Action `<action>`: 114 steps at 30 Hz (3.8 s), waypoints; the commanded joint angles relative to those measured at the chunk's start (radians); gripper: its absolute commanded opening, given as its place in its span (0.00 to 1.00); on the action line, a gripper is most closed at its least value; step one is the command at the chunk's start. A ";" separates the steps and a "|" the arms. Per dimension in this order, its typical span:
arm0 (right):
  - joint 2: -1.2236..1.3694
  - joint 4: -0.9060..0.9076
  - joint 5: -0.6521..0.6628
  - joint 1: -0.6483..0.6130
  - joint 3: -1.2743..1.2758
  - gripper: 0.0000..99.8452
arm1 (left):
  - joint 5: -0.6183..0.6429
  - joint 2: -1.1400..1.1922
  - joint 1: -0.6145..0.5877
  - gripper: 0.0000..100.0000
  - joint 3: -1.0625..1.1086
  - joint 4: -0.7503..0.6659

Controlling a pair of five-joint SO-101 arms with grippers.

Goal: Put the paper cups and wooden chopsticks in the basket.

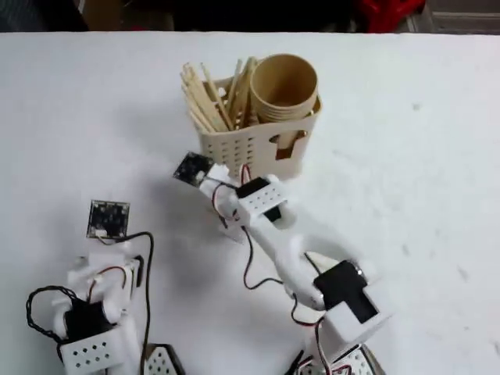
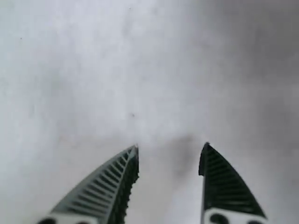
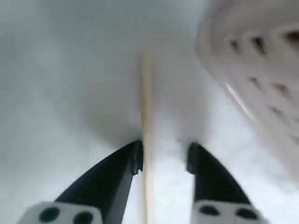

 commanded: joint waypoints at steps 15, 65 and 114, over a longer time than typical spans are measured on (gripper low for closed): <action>-0.492 0.246 -0.149 -0.002 -0.017 0.02 | -0.003 -0.004 -0.005 0.22 -0.003 0.003; -0.713 -0.641 -0.348 0.074 0.072 0.12 | -0.003 -0.004 -0.005 0.22 -0.003 0.003; -1.968 0.452 -0.133 0.599 1.169 0.02 | -0.003 -0.004 -0.005 0.22 -0.003 0.003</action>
